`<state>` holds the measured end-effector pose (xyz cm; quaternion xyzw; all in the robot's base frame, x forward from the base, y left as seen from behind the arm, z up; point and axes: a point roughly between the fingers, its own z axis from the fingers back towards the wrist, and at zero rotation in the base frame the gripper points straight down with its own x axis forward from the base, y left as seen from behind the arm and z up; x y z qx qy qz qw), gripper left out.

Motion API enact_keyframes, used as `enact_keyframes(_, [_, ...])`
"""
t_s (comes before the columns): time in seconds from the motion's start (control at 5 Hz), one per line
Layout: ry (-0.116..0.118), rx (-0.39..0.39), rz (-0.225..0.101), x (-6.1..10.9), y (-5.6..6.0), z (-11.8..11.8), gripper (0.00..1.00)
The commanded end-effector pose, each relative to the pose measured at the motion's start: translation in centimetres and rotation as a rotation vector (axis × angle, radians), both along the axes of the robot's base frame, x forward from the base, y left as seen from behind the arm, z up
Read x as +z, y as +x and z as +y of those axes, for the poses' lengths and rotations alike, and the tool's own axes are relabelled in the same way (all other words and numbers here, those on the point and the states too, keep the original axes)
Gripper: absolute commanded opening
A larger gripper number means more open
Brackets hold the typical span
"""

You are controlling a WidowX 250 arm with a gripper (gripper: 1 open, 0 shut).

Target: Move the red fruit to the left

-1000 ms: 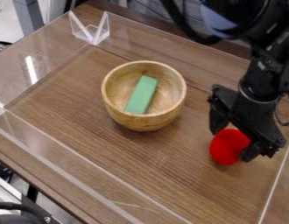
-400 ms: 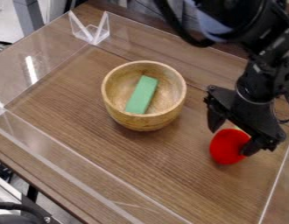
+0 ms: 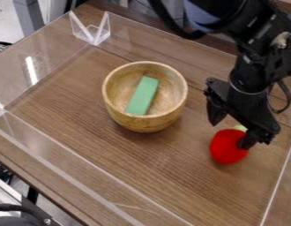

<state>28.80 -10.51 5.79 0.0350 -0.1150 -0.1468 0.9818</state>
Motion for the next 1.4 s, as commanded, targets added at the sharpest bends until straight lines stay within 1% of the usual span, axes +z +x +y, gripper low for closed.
enact_keyframes(0.0, [-0.033,0.017,-0.053,0.2,1.5,-1.0,0.00])
enact_keyframes(0.2, [-0.018,0.085,-0.108,2.8,1.6,0.2,0.00])
enact_keyframes(0.4, [-0.004,0.164,-0.171,5.7,1.7,1.8,0.00])
enact_keyframes(0.6, [0.012,0.281,-0.219,7.7,0.9,5.5,0.00])
enact_keyframes(0.8, [0.027,0.409,-0.244,8.7,0.0,9.1,0.00])
enact_keyframes(1.0, [0.023,0.505,-0.253,8.1,0.6,6.1,0.00])
enact_keyframes(1.2, [0.022,0.603,-0.262,7.6,1.2,4.3,0.00])
